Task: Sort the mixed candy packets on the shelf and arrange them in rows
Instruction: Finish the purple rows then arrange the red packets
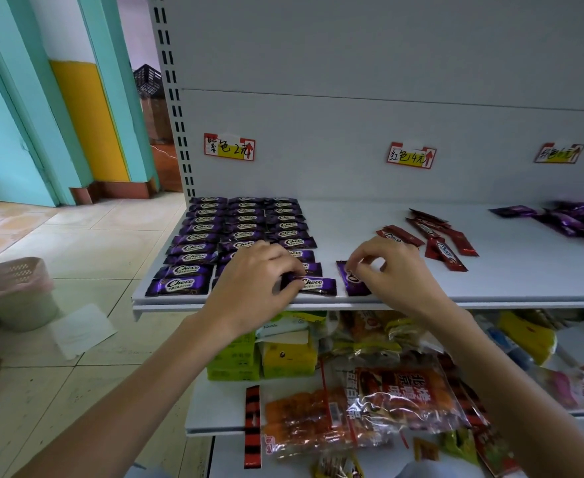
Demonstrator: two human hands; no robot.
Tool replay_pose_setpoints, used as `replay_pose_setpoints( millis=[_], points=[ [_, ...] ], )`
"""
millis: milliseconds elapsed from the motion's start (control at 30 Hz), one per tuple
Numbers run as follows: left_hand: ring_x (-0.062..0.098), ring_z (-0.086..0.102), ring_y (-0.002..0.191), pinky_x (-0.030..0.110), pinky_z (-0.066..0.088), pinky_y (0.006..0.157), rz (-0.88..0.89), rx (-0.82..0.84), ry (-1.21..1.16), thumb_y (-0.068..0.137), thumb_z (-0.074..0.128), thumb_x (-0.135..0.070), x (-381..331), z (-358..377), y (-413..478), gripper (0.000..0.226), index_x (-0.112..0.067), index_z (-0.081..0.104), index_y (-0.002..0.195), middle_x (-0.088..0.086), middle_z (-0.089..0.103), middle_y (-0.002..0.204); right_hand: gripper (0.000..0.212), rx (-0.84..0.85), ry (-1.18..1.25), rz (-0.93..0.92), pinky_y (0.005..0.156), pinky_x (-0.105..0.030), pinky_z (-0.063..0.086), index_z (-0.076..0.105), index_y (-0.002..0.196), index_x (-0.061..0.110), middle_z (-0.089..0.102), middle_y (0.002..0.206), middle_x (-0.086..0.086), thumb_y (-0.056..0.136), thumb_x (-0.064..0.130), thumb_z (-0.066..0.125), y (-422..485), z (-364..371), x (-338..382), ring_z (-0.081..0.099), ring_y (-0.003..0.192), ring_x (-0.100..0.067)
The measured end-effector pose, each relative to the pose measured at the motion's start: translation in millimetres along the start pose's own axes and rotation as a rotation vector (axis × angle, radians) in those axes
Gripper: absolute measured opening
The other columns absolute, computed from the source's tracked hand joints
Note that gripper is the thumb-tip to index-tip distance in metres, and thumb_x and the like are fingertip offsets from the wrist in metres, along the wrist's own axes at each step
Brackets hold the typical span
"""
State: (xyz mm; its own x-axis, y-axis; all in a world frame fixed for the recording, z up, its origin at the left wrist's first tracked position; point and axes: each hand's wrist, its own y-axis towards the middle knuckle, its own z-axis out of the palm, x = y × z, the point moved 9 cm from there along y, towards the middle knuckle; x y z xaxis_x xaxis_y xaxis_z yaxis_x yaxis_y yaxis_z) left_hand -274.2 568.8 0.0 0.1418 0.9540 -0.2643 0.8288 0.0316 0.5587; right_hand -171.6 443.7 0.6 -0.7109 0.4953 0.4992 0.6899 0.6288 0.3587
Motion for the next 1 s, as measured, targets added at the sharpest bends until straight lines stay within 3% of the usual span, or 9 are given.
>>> replay_pose_setpoints(
  millis=[167, 333, 467, 633, 1000],
  points=[
    [0.005, 0.049, 0.087, 0.025, 0.033, 0.080, 0.011, 0.119, -0.049, 0.079, 0.038, -0.054, -0.5, 11.1, 1.3, 0.047, -0.024, 0.069, 0.097, -0.011, 0.062, 0.093, 0.018, 0.122, -0.033, -0.012, 0.073, -0.010, 0.044, 0.071, 0.093, 0.021, 0.063, 0.100, 0.008, 0.087, 0.009, 0.058, -1.9, 1.9, -9.3, 0.057, 0.087, -0.001],
    [0.010, 0.052, 0.080, 0.013, 0.029, 0.072, 0.045, 0.099, 0.002, 0.078, 0.044, -0.054, 0.9, 8.8, 2.9, 0.044, -0.023, 0.071, 0.093, -0.009, 0.062, 0.085, 0.014, 0.048, -0.151, -0.032, 0.069, -0.011, 0.038, 0.073, 0.096, 0.022, 0.063, 0.091, 0.005, 0.085, 0.018, 0.064, 12.3, -3.6, -22.7, 0.053, 0.076, -0.001],
    [0.004, 0.046, 0.082, 0.011, 0.028, 0.075, 0.047, 0.094, -0.030, 0.078, 0.047, -0.052, 4.5, 8.7, 5.6, 0.039, -0.024, 0.070, 0.091, -0.013, 0.059, 0.086, 0.013, 0.018, -0.220, -0.028, 0.076, -0.030, 0.047, 0.071, 0.095, 0.020, 0.062, 0.090, 0.000, 0.086, 0.023, 0.063, 31.8, 0.7, -32.1, 0.056, 0.083, -0.015],
    [0.006, 0.049, 0.085, 0.018, 0.034, 0.077, 0.057, 0.114, -0.063, 0.077, 0.048, -0.049, 8.3, 11.3, 9.6, 0.036, -0.024, 0.069, 0.091, -0.011, 0.061, 0.087, 0.016, 0.005, -0.344, 0.029, 0.069, -0.029, 0.041, 0.067, 0.096, 0.016, 0.055, 0.092, -0.002, 0.091, 0.025, 0.055, 75.9, 9.8, -43.4, 0.052, 0.083, -0.020],
    [0.006, 0.047, 0.084, 0.029, 0.041, 0.075, 0.113, 0.061, -0.008, 0.081, 0.052, -0.039, 9.4, 12.1, 6.7, 0.028, -0.020, 0.068, 0.094, -0.008, 0.062, 0.087, 0.028, 0.018, -0.353, -0.021, 0.071, -0.028, 0.042, 0.070, 0.100, 0.007, 0.060, 0.107, -0.012, 0.091, 0.010, 0.043, 171.6, 58.2, -44.9, 0.057, 0.095, -0.031]
  ],
)
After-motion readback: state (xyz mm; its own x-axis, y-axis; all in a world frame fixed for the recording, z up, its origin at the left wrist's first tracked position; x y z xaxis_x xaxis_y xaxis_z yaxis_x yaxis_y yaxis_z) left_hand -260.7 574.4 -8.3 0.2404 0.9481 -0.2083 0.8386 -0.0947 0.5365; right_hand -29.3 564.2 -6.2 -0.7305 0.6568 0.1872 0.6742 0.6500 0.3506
